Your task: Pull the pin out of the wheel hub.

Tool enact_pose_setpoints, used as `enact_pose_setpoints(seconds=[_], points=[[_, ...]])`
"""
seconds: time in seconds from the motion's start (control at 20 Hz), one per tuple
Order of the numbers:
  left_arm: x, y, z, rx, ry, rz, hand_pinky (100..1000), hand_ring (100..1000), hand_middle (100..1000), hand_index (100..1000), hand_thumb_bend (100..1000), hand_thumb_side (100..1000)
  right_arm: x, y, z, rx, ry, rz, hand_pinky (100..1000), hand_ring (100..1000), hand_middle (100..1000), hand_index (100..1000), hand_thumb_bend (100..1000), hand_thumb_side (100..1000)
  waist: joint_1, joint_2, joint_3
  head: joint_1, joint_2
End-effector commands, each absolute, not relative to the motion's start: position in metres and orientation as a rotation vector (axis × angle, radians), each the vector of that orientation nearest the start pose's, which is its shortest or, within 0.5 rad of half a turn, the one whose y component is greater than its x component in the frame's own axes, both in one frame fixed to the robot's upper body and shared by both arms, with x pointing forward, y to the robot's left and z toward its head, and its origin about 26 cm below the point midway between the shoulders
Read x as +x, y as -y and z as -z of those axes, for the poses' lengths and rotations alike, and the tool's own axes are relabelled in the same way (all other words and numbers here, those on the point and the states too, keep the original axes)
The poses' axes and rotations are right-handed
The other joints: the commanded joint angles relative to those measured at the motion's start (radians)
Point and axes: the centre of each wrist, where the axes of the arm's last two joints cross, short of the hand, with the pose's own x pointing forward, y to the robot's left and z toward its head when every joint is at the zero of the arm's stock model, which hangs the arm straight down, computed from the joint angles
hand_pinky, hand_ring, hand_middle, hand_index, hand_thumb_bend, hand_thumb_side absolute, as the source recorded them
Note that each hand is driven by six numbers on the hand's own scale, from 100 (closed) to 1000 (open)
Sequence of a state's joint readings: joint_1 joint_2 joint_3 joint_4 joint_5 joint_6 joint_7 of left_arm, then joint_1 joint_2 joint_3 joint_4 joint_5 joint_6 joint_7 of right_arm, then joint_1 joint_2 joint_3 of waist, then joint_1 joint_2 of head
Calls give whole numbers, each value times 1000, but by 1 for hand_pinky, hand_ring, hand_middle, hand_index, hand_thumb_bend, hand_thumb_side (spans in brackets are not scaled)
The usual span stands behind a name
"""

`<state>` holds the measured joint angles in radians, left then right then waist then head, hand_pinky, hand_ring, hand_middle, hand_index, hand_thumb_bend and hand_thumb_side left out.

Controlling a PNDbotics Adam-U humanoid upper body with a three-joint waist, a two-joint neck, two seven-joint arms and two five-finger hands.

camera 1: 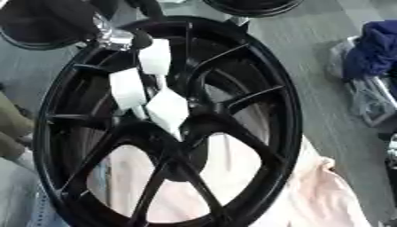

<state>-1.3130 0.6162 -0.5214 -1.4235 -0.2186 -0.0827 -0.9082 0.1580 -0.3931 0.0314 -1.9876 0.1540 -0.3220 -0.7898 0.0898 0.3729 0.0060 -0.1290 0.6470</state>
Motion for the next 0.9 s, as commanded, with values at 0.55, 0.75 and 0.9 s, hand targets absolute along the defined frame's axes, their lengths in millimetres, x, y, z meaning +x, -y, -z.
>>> enact_pose_setpoints(seconds=[0.55, 0.75, 0.9], points=[[390, -144, -404, -742, -2063, -2860, 938, 906, 787, 887, 411, 572, 233, 301, -90, -709, 2256, 294, 505, 783, 723, 776, 100, 638, -5, 0, -7, 25, -13], [391, -145, -403, -769, -2080, -2873, 932, 898, 780, 884, 387, 575, 234, 299, -90, -702, 2259, 297, 506, 783, 723, 776, 100, 644, -5, 4, -12, 29, -18], [392, -145, -402, -780, -2088, -2879, 928, 895, 776, 881, 392, 569, 234, 298, -91, -696, 2259, 304, 506, 784, 723, 776, 100, 652, -3, 8, -14, 32, -22]])
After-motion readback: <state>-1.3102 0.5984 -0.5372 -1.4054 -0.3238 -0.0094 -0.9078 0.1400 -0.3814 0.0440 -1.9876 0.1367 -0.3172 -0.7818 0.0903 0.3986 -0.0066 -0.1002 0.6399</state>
